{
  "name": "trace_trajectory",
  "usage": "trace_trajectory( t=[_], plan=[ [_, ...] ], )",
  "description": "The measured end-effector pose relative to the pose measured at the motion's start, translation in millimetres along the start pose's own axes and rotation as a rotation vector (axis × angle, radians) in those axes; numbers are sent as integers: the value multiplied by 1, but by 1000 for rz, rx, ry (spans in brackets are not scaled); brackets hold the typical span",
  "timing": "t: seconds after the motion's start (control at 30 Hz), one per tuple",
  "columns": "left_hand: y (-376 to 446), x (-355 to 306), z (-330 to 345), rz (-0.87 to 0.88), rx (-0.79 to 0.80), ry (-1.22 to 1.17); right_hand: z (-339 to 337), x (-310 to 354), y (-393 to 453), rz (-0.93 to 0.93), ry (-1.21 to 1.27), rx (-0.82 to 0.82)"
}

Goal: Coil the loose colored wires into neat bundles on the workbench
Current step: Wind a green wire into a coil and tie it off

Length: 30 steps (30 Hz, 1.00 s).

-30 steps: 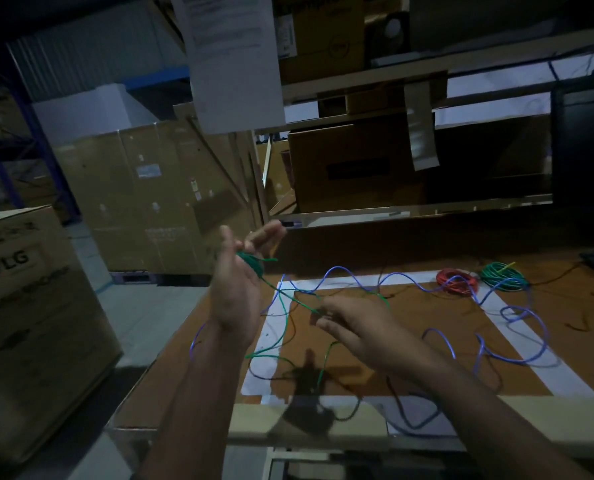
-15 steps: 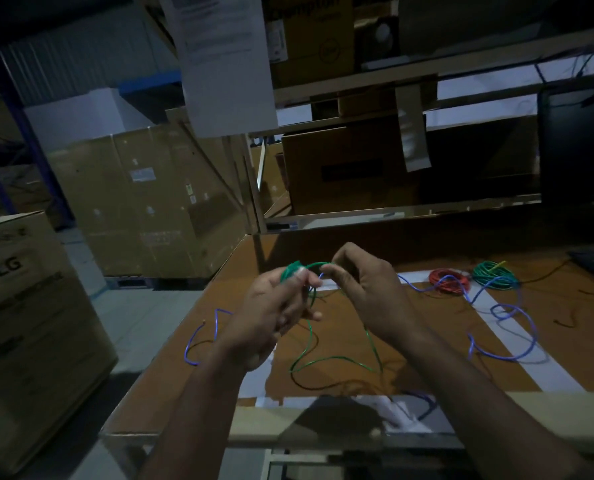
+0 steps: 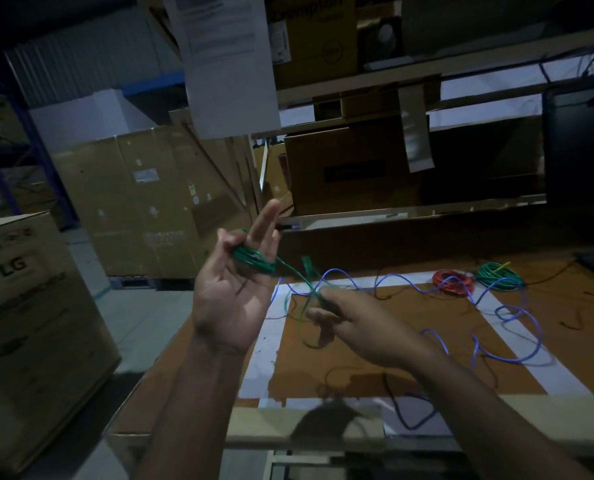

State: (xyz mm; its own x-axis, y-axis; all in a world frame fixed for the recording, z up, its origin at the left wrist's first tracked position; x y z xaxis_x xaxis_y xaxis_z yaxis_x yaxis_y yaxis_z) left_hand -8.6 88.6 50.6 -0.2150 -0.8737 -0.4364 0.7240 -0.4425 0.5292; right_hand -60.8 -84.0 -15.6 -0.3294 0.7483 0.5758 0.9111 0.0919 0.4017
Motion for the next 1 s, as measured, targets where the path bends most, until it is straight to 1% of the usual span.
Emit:
trace_trajectory(
  t=[0.03,0.1,0.17,0.23,0.27,0.33,0.43,0.5,0.57,0.67,0.73,0.8,0.9,0.93,1.0],
  plan=[
    [0,1,1,18,-23,137,-1,3,-2,-31,22,-40],
    [1,6,0,39,-24,492,-5,11,-4,-51,111,-139],
    [-2,15,-4,9,17,862,-8,21,-5,-58,185,-235],
    [-4,22,-11,-33,67,1194,-10,28,-7,-79,174,-323],
    [-4,25,-14,-24,81,1298,-12,30,-8,-85,151,-363],
    [-3,30,-18,18,118,1378,-18,30,-9,-93,104,-435],
    [-2,35,-23,-13,168,1388,-24,29,-11,-114,42,-487],
    [-3,36,-23,-16,172,1376,-26,30,-9,-140,7,-498],
    [-4,38,-19,-79,149,1239,-30,29,-6,-150,-15,-529],
    [-9,36,-11,-279,153,1026,-35,25,-3,-120,12,-564],
    [-12,29,-12,-307,163,901,-36,24,-3,-95,51,-562],
    [-13,21,-13,-290,149,725,-34,22,-3,-55,94,-505],
    [-12,16,-12,-200,15,312,-21,10,2,4,198,-356],
    [-10,16,-13,-156,-31,216,-15,5,4,20,236,-299],
    [-6,14,-15,-70,-80,143,-4,-3,4,48,277,-183]
  ],
)
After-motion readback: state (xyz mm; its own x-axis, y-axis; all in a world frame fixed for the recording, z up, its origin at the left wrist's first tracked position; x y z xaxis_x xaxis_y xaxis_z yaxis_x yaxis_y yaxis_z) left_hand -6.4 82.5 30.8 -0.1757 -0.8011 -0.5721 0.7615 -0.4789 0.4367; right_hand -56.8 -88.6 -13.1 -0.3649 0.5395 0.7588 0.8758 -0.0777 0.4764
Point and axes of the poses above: each hand's wrist, its own y-axis towards the middle knuckle, its own z-axis out of the palm, x = y × z, the point moved 1 cm from there along y, towards the middle knuckle, and after that the axes turned 7 degrees about -y, right-handed, at the moved point
